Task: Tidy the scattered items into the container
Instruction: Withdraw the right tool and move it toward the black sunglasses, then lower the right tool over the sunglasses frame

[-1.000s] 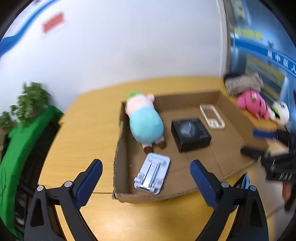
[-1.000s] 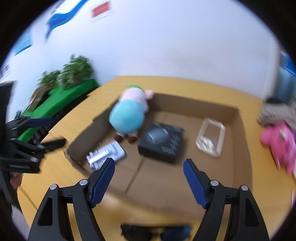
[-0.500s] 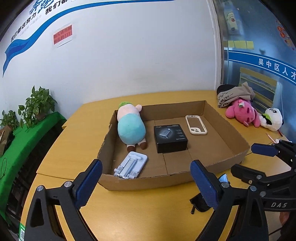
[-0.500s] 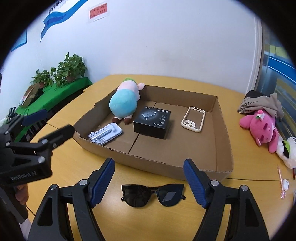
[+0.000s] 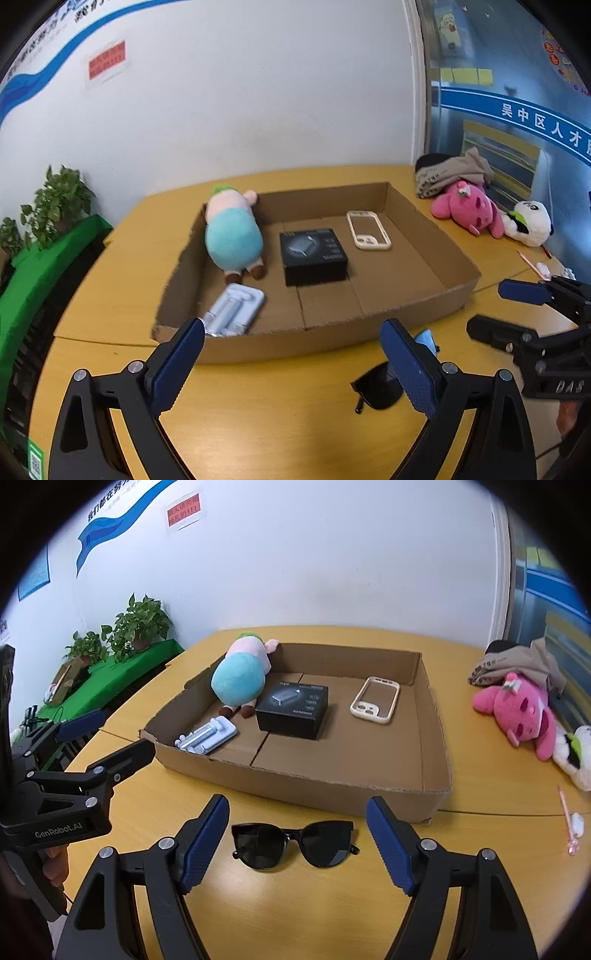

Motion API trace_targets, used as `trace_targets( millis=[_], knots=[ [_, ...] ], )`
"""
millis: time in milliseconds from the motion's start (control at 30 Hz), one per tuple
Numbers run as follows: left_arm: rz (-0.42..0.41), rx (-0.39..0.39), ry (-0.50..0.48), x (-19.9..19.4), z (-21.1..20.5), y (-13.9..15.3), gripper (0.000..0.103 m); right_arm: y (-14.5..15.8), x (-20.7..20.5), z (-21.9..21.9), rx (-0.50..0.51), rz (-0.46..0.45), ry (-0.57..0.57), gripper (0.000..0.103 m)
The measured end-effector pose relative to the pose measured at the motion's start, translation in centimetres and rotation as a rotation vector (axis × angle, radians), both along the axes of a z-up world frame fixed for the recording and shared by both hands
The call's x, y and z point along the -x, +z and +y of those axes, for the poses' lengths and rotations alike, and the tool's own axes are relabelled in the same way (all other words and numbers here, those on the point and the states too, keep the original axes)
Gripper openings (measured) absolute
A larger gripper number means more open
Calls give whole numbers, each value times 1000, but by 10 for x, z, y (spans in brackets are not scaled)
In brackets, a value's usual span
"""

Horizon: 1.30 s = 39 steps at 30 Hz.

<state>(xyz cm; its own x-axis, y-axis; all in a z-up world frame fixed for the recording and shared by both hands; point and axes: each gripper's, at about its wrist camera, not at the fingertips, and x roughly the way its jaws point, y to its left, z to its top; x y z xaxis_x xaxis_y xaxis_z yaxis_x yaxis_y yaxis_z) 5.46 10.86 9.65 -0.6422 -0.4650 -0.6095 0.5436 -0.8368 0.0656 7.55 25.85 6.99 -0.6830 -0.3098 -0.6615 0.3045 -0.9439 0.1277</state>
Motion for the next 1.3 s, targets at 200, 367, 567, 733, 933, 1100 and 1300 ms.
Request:
trace_targets(
  millis=[200, 367, 567, 733, 933, 1100, 1300],
  knots=[
    [-32, -243, -120, 9, -14, -51, 98, -57, 18, 57, 136, -137, 8, 77],
    [-53, -407, -166, 27, -21, -93, 98, -93, 32, 54, 100, -205, 126, 77],
    [-150, -477, -302, 56, -13, -126, 90, -112, 50, 18, 6, -190, 247, 76],
    [-166, -498, -310, 67, -10, -133, 81, -116, 62, 6, 7, -180, 269, 76],
    [-190, -488, -335, 71, -18, -132, 69, -121, 48, 4, 56, -223, 320, 76],
    [-226, -423, -316, 61, -35, -130, 67, -108, -2, -5, 142, -283, 521, 76],
    [-172, -452, -304, 36, -59, -126, 67, -80, -3, -7, 1, -206, 525, 76]
  ],
)
